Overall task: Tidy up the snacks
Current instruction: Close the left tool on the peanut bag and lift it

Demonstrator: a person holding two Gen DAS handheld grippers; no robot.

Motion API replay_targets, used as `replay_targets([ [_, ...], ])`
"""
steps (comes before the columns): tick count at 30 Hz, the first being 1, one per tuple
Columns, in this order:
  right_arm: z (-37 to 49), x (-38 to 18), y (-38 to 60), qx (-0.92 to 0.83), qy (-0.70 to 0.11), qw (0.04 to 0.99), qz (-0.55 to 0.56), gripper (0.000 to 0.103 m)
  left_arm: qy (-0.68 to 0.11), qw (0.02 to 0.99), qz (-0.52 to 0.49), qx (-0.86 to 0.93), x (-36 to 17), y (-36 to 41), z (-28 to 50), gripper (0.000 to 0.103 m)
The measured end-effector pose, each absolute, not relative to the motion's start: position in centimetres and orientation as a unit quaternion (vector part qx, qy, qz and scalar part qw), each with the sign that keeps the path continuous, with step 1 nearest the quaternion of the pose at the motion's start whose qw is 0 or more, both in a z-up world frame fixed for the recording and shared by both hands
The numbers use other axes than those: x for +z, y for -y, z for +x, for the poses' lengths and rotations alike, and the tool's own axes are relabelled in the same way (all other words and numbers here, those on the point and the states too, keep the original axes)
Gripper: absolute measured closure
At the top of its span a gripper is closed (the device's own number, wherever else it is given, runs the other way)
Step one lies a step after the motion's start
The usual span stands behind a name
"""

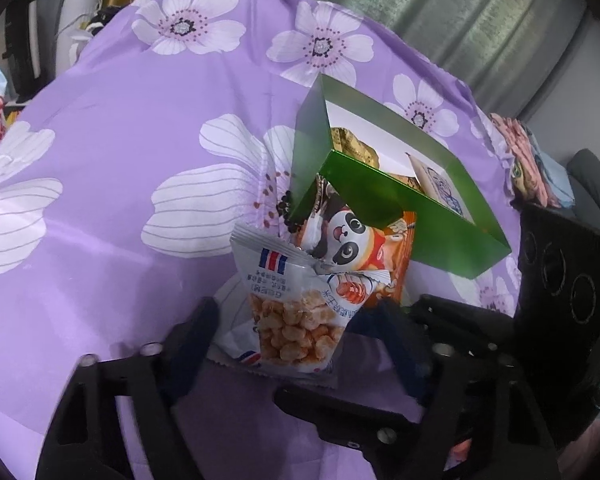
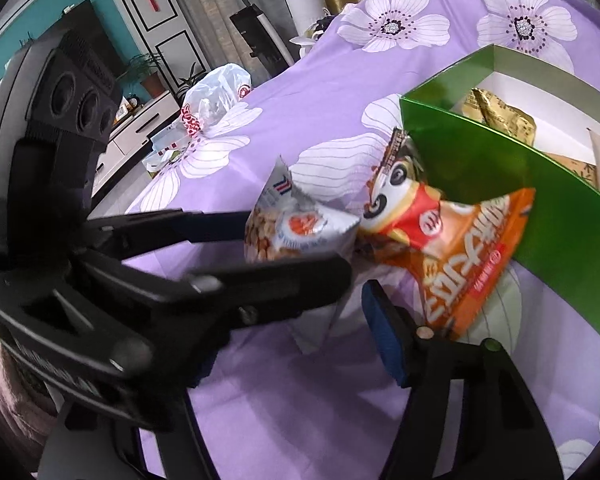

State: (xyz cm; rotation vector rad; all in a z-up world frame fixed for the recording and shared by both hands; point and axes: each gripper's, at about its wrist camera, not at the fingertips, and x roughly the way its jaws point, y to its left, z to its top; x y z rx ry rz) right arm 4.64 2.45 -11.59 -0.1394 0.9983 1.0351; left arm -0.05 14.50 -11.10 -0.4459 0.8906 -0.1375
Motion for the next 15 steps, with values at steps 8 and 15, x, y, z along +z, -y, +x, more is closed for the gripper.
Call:
replay_targets([
  [8,4.67,-11.82,-3.36,0.484,-0.462,0.74,-0.071,0.054,-0.432,0.868,-0.237,-0.063,-11.91,-14.88,0.08,0.057],
  [15,4.39,-11.16,-2.86,0.49,-0.457,0.739,-0.06,0.059,-0.423,0.872,-0.241,-0.06,-11.09,-14.62,-0.69,0.058],
])
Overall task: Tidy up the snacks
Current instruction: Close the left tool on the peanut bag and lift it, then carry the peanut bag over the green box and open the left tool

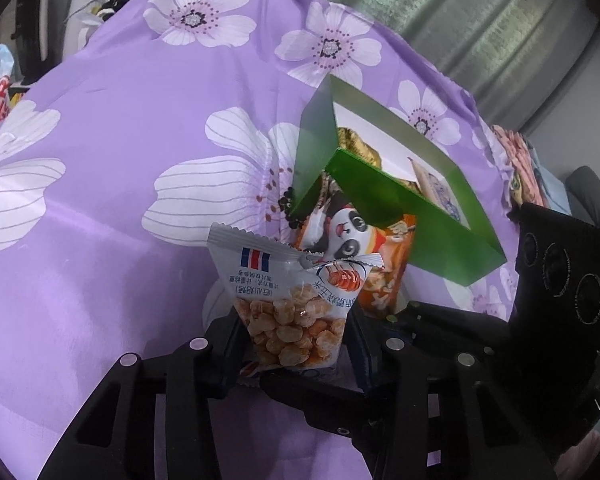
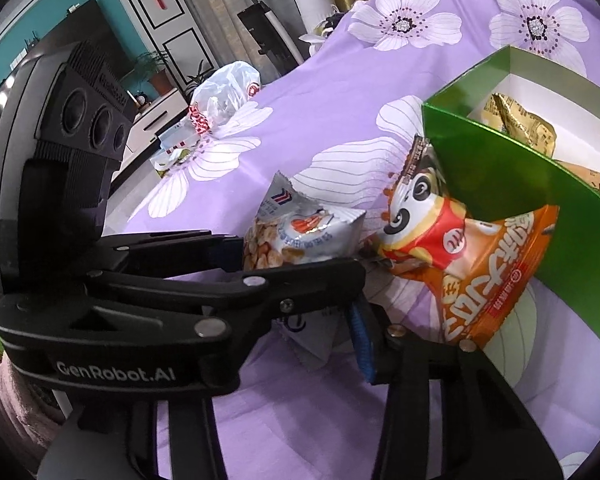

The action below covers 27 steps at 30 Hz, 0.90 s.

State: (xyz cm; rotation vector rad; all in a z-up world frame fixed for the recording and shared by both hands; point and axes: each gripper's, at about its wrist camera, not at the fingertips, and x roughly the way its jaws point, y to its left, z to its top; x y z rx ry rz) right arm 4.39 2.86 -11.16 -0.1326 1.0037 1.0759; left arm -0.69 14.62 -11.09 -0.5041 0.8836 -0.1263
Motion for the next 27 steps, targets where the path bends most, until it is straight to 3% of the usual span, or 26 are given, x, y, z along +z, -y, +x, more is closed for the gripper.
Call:
replay_targets([
  [27,1.0,-3.9,8.3,0.468,-0.388,0.794,-0.022,0.059,-0.4,0.897,-0.154,-0.112,-2.7,-3.5,-2.5,0.058],
])
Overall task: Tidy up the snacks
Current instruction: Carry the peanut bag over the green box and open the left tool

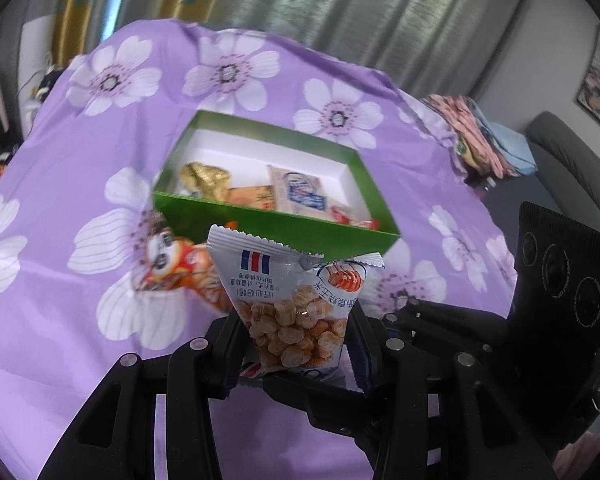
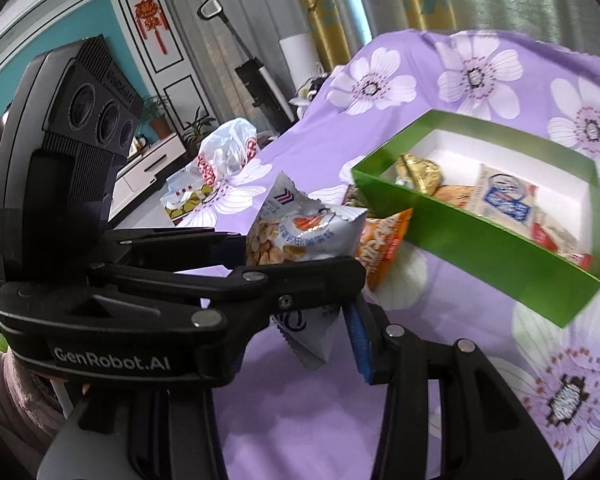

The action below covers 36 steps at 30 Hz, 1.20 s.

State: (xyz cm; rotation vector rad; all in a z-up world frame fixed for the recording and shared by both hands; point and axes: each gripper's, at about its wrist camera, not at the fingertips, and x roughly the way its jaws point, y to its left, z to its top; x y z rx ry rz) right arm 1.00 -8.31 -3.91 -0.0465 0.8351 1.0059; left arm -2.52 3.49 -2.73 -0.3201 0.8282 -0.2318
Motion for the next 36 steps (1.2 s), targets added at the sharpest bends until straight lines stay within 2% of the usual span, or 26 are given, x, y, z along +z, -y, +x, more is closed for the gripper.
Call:
replay_targets([
  [17,1.3,-1.7,14.1,0.439,-0.35,0.827,0.005,0.059,-0.383,0.907,-0.101,-0.144,0.3,2.5,-0.9,0.058],
  [36,6.9,-0.4,15.6,0.423,-0.321,0.847,0.022,0.059,-0.358,0.917,-0.075,-0.157,2.1,3.9,4.5,0.058],
])
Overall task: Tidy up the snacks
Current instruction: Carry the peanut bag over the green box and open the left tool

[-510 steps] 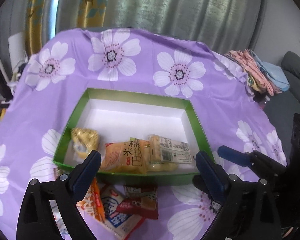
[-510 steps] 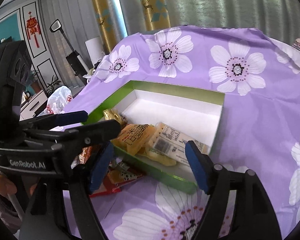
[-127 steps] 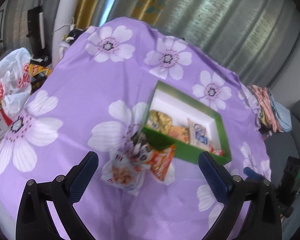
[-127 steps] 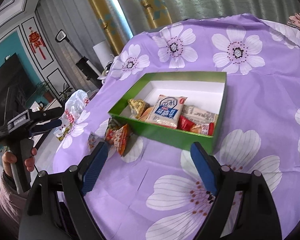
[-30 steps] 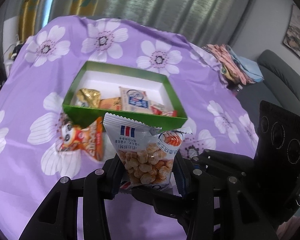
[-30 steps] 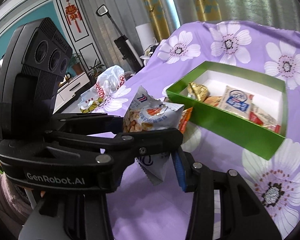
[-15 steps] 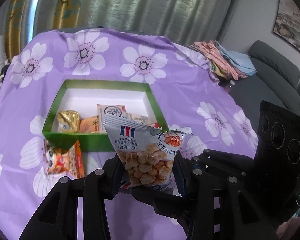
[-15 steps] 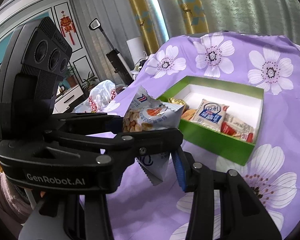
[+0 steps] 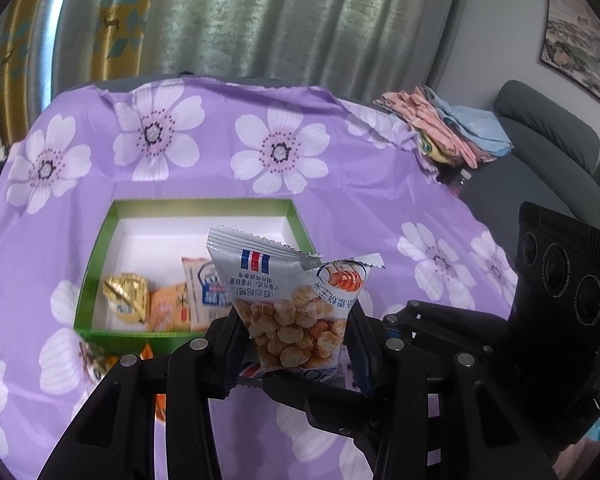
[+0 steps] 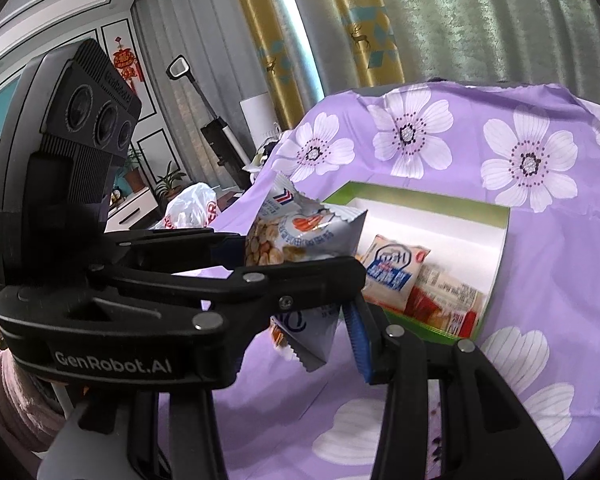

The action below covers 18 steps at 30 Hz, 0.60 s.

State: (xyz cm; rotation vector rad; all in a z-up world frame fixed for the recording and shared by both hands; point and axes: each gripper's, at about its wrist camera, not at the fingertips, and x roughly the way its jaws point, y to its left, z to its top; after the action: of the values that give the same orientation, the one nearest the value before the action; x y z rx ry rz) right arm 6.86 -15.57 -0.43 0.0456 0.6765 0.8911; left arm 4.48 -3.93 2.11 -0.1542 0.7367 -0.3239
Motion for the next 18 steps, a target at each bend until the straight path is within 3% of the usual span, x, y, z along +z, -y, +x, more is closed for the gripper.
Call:
replay_targets([
  [18,13.9,-3.0,14.4,0.4,-0.347,0.848,0.021,0.059,-0.38,0.908,-0.086,-0.155,-0.8,3.0,11.8,0.058],
])
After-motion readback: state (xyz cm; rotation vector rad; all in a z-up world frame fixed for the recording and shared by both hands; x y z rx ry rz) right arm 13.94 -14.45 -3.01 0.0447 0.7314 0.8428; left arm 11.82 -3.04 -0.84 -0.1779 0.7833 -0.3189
